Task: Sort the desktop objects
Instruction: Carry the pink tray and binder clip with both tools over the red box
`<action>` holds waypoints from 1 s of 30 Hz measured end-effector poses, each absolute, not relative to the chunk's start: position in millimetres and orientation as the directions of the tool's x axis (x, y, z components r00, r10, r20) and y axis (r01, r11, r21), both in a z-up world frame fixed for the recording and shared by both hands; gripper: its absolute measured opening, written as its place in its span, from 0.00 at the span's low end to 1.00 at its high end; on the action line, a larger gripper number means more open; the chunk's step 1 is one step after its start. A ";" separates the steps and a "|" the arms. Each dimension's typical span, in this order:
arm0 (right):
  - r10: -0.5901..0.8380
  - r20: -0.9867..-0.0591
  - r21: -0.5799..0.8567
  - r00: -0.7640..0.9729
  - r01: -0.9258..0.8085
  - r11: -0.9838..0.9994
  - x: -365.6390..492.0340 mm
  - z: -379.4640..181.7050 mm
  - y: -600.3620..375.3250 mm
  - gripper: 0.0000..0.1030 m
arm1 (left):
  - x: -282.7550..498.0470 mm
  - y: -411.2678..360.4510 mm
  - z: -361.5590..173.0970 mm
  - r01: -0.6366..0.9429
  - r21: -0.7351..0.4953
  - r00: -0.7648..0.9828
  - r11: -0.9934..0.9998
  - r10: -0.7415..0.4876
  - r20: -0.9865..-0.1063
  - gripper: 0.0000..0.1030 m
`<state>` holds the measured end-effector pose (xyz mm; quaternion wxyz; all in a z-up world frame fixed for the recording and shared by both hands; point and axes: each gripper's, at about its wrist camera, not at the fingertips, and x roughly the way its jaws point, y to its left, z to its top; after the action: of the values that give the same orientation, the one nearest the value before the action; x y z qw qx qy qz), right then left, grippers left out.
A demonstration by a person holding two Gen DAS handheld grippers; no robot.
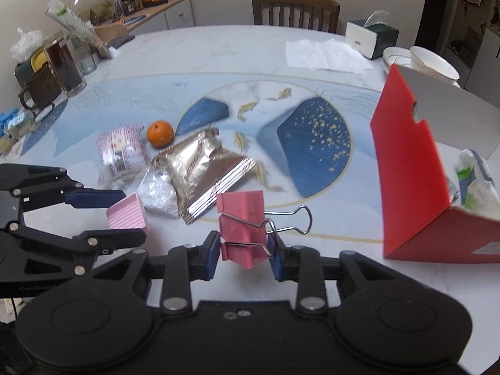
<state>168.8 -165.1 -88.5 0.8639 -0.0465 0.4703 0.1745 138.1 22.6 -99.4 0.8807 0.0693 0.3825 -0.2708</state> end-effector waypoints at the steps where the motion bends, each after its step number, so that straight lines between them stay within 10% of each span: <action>1: 0.262 -0.824 0.088 0.502 -0.344 0.935 168.9 -84.9 -167.8 0.30 | 138.9 21.8 -96.8 0.527 -0.089 0.563 0.845 -0.426 -0.708 0.41; 30: 0.312 -0.704 0.149 0.639 -0.296 0.943 197.4 -10.3 -289.1 0.31 | 172.8 -80.8 -25.3 0.547 -0.066 0.652 0.835 -0.474 -0.592 0.41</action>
<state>197.4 -289.1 -10.3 0.9051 0.0097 0.3905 0.1680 172.8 -80.8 -25.3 0.9068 0.0591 0.3081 -0.2814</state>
